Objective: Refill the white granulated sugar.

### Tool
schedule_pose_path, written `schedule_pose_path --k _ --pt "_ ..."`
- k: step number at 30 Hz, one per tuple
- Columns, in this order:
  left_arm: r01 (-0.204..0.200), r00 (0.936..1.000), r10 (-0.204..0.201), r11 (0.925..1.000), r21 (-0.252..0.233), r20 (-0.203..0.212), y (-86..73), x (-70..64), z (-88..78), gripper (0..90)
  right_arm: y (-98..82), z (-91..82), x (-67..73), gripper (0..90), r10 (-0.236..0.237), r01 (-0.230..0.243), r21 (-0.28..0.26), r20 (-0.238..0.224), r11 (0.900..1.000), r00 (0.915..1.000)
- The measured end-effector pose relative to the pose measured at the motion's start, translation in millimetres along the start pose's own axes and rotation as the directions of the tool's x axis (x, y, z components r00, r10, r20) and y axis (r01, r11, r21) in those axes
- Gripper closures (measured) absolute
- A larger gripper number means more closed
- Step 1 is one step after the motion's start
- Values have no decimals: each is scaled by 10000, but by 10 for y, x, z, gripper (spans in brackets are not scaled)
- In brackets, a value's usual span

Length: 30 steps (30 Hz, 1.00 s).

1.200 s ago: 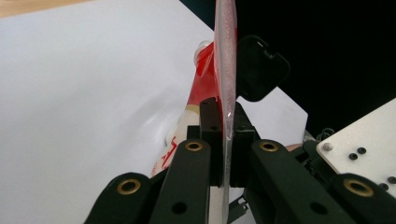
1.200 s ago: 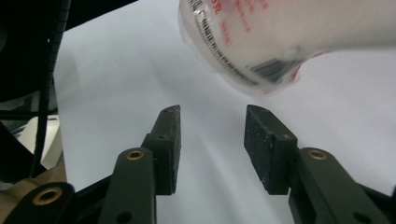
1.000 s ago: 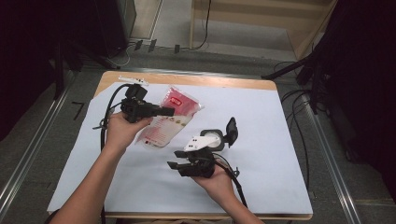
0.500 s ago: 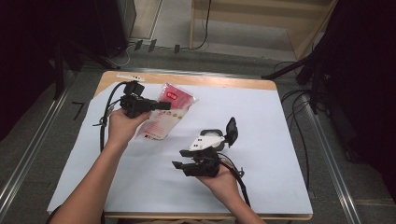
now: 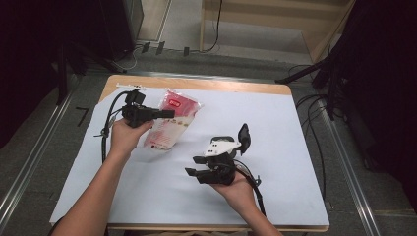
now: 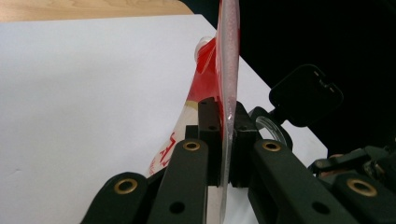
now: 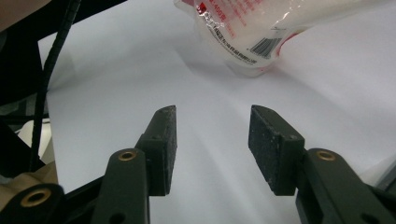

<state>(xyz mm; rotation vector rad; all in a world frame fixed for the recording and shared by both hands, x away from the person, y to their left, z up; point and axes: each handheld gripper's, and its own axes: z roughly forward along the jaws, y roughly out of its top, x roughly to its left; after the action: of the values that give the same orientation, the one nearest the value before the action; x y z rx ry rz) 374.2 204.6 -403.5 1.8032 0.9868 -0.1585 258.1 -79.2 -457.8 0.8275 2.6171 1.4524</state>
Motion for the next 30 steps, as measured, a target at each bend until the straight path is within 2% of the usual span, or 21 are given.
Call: schedule_pose_path --k 5,7,11,23,30 --pt "-375 9984 380 9992 134 -417 -39 -55 -76 870 26 -63 30 518 -49 49 -33 -156 10000 9999" --pt "-352 9983 356 9993 89 -455 -69 -46 -118 868 34 -91 35 513 -167 166 -32 -140 9999 9998" --pt "-109 9993 110 9999 14 -362 -143 -6 -210 863 38 -158 -2 512 -92 91 -63 -126 9999 9999" --pt "-230 9971 238 9997 122 -717 -344 -14 -465 839 -23 -372 -102 513 74 -74 11 115 10000 9999" --pt "-389 9985 392 9992 74 -385 -411 -17 -549 770 -79 -437 -137 513 131 -136 174 252 9998 9996"
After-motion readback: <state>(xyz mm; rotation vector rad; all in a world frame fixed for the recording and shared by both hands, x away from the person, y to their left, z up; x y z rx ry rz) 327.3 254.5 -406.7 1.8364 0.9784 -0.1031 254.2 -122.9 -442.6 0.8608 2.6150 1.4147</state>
